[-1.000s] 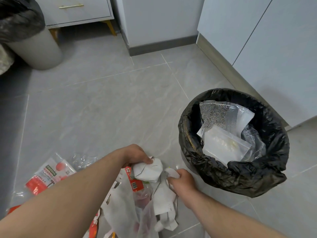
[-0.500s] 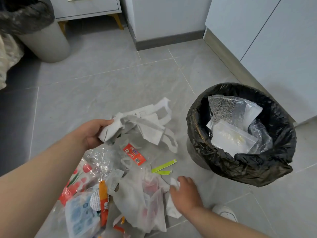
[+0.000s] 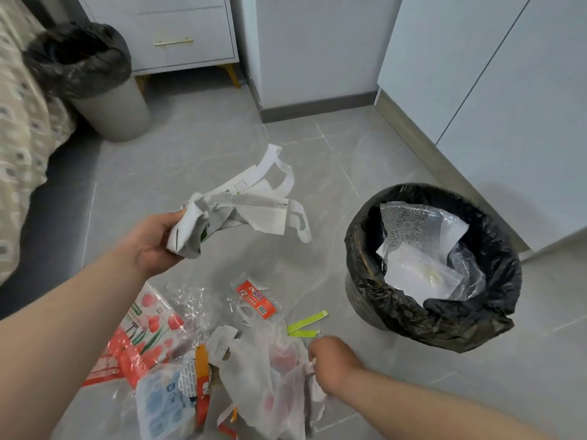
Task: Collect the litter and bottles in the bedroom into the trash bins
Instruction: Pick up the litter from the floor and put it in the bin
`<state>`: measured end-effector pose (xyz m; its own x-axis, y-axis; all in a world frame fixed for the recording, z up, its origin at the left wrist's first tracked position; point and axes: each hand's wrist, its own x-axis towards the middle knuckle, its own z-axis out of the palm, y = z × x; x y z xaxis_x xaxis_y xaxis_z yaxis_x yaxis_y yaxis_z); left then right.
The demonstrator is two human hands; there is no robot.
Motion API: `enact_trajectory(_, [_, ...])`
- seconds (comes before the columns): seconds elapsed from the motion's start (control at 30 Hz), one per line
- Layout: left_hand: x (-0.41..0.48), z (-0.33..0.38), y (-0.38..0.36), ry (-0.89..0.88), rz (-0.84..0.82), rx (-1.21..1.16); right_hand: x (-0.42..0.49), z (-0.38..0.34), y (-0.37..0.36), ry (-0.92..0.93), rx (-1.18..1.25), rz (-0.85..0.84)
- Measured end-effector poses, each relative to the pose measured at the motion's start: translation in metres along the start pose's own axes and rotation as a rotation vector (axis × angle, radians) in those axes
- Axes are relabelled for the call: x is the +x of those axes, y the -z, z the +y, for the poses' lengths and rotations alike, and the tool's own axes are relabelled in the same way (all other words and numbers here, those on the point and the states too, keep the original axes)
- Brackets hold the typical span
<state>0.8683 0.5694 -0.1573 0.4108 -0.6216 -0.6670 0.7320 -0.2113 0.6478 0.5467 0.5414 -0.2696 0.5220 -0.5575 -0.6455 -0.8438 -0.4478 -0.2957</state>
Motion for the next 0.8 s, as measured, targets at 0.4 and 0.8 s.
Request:
enact_trajectory(0.4, [-0.111,0.008,-0.168,-0.076,-0.232,0.020,-0.131,0.032,0.262,0.110,0.556,0.333])
enact_trajectory(0.8, [-0.095,-0.100,-0.313,-0.246,0.054,0.782,-0.122,0.172,0.297,-0.264,0.719,0.515])
